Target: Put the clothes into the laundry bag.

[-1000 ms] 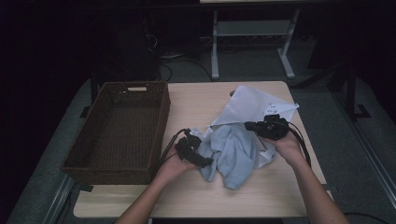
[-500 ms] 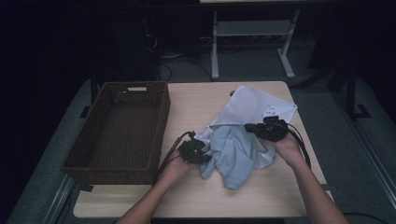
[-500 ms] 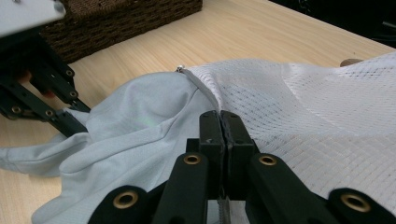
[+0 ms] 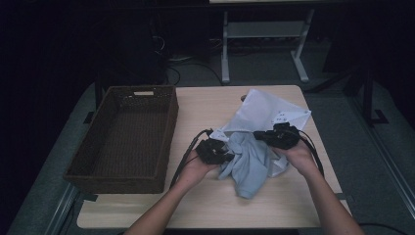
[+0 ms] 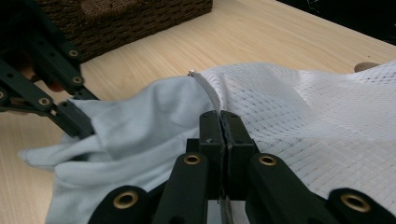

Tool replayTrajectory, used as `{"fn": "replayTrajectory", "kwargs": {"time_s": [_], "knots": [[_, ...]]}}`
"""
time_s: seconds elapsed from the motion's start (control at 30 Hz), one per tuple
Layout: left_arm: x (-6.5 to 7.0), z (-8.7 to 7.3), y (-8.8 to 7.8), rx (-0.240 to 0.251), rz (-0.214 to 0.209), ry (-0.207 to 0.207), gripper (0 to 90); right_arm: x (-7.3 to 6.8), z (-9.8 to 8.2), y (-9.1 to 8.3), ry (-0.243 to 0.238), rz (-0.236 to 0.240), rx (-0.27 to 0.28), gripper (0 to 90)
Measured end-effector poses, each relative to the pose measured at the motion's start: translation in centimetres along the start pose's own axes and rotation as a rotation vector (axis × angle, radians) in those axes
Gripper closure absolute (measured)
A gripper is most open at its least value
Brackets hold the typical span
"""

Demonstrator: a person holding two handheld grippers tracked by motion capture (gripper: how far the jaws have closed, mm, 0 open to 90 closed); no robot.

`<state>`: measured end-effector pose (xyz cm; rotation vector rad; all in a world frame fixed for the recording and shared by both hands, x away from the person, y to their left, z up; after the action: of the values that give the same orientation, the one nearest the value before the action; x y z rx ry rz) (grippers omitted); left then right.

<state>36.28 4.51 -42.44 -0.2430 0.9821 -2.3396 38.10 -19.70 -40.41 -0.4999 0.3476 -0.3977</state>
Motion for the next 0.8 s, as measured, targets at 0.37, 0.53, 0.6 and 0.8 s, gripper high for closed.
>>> {"fn": "replayTrajectory", "kwargs": {"time_s": [0.37, 0.53, 0.6, 0.8], "knots": [[0.4, 1.0, 4.2, -0.043, 0.007, -0.015, 64.6, -0.2, 0.0, 0.1, -0.006, 0.012, 0.000, 87.4], [-0.1, 0.5, 2.8, -0.055, 0.021, -0.018, 36.2, 0.0, -0.1, -0.2, 0.003, 0.006, 0.008, 87.4], [-0.6, 0.4, 2.0, -0.036, 0.040, -0.038, 28.0, 0.1, -0.1, -0.4, 0.004, 0.005, 0.012, 87.4], [-2.4, 0.7, 2.2, 0.002, 0.068, -0.114, 17.3, 0.0, 0.0, -0.7, 0.004, -0.002, 0.019, 87.4]]}}
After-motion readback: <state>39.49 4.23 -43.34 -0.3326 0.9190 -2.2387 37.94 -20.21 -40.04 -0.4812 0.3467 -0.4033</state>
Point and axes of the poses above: each handheld gripper's, and its own axes: y roughly forward along the jaws, z roughly out of its top, x roughly to its right, the point moved 1 cm from there along y, roughly forward along the jaws, and after that the axes turned 14 degrees about z, right-handed, at the moved point
